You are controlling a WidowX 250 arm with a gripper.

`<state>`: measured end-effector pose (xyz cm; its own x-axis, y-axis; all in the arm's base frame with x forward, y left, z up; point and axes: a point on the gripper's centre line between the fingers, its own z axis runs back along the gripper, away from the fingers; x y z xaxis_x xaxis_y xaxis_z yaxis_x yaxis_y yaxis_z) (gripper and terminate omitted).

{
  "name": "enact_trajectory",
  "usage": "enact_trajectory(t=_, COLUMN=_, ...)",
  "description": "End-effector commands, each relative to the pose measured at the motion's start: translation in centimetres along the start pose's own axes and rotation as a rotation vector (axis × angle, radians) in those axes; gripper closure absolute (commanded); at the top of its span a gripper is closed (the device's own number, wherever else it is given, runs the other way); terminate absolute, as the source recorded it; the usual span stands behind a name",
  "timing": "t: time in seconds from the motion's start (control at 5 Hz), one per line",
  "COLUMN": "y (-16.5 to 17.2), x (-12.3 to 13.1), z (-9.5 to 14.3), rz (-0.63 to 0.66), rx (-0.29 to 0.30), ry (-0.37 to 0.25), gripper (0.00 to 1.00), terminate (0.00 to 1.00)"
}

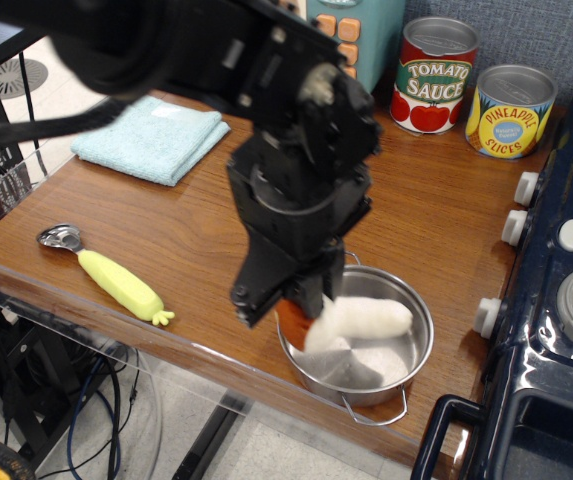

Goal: Put the mushroom inside the pot.

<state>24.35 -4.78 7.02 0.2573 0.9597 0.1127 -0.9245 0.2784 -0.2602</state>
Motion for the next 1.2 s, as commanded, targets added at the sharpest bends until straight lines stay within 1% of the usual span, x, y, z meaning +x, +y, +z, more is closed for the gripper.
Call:
enact_trajectory(t=0.0, y=-0.6, x=-0.1, z=-0.3, rz=-0.028, rx=-0.010, ry=0.016, gripper=1.00, terminate=0.00)
enact_trajectory(t=0.2, y=-0.8, x=0.0, z=-0.6, rz=-0.043, rx=0.007, ry=-0.021, gripper=0.00, terminate=0.00)
enact_trajectory(t=0.4, y=-1.0, x=0.4, z=-0.3, rz=-0.027, rx=0.004, ry=-0.041, gripper=0.00, terminate=0.00)
enact_trajectory(t=0.6, y=-1.5, x=1.2, z=0.7, rz=0.004, rx=-0.006, ry=-0.049, gripper=0.00, terminate=0.00)
enact_trajectory(t=0.8, y=-1.9, x=1.9, z=2.0, rz=0.008, rx=-0.028, ry=-0.044, gripper=0.00, terminate=0.00)
enact_trajectory(t=1.0, y=-2.1, x=3.1, z=4.1, rz=0.031, rx=-0.060, ry=-0.025, gripper=0.00, terminate=0.00)
